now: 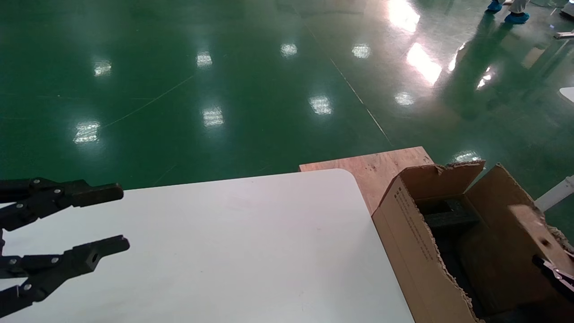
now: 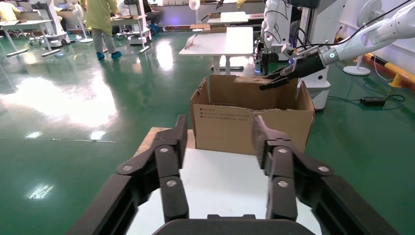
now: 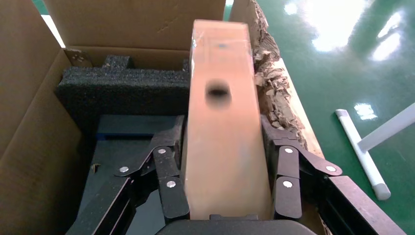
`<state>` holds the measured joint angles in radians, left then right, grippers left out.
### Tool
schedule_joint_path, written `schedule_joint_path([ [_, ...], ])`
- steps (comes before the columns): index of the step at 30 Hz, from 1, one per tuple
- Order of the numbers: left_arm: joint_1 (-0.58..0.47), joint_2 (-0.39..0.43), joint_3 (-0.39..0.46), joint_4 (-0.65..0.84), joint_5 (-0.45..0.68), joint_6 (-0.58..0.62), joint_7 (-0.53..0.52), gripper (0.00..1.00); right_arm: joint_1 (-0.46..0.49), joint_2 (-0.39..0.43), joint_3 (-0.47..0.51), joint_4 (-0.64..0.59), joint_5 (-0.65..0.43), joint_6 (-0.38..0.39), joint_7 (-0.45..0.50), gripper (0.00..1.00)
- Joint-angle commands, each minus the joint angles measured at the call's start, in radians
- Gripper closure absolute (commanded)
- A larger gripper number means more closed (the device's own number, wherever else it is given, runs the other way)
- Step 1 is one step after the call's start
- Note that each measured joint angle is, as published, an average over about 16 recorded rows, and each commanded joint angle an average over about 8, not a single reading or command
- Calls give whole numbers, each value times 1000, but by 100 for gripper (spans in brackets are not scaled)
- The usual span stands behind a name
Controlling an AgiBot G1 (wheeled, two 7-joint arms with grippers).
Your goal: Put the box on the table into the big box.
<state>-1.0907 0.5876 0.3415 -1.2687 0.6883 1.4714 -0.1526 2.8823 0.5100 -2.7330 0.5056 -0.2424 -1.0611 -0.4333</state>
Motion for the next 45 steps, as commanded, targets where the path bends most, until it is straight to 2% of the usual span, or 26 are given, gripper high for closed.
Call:
schedule_joint_path([
  [1,0,0,0,0,0,0,0,0,-1,0,0,-1,-1,1,0,0],
  [18,0,0,0,0,0,0,0,0,-6,-1,4,5,2,-4,0,0],
  [25,0,0,0,0,0,0,0,0,-49,-22,44,72,31,-25,-21,0],
  [30,0,0,0,0,0,0,0,0,-99,-45,99,168,58,-32,-50,0],
  [35,0,0,0,0,0,0,0,0,-159,-67,173,317,76,-6,-72,0],
  [45,0,0,0,0,0,0,0,0,-267,-97,330,739,62,175,-72,0],
])
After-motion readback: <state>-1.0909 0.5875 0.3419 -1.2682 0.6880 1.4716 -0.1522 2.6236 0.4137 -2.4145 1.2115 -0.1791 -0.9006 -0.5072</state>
